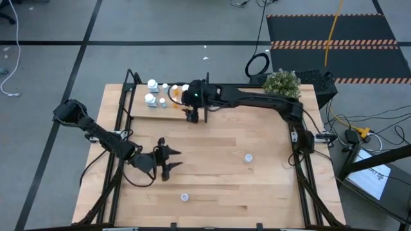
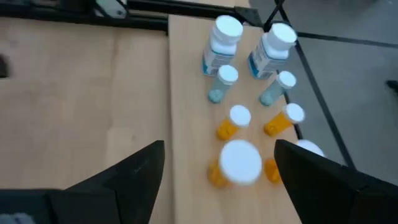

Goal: Pick and place medicine bottles onto shelf by color
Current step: Put the bottom transparent pill bottle on the shelf

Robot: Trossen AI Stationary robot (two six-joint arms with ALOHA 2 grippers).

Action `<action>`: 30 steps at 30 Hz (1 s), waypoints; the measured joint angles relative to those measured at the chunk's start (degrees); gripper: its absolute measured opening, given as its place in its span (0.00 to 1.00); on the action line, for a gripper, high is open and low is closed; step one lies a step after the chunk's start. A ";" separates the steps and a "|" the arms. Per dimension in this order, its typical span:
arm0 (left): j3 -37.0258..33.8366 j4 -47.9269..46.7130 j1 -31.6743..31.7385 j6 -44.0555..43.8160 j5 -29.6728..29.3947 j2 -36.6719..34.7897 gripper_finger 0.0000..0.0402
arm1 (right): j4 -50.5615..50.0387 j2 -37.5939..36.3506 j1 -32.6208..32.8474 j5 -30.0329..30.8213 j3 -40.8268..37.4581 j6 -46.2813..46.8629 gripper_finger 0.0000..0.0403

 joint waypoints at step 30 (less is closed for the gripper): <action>35.51 -32.09 -13.92 -3.82 11.89 21.43 0.74 | -5.87 -17.17 36.67 24.04 -25.80 27.06 0.70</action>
